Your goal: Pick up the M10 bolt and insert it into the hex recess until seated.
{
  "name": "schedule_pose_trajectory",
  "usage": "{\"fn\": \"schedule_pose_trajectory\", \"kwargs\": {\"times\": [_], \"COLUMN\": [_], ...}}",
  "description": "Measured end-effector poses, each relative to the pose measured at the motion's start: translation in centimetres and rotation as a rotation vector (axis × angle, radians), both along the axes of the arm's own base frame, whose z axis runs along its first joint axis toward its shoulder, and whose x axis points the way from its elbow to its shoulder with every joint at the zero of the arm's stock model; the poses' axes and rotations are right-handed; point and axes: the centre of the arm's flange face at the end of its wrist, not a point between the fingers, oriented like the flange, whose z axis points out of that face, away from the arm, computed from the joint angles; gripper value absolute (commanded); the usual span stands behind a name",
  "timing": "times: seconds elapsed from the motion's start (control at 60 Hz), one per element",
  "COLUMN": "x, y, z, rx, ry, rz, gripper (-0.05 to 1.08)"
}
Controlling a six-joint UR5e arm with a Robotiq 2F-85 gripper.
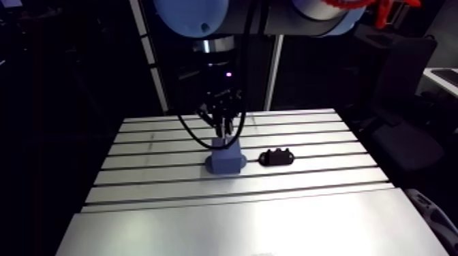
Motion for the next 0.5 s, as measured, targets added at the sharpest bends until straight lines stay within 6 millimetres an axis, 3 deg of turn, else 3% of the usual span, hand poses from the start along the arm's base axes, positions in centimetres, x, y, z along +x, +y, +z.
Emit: {"fn": "schedule_pose_trajectory", "kwargs": {"times": [0.5], "x": [-0.09], "y": [0.07], "z": [-0.43], "rx": [0.000], "ry": [-0.004], "rz": [-0.001], "gripper": [1.05]}}
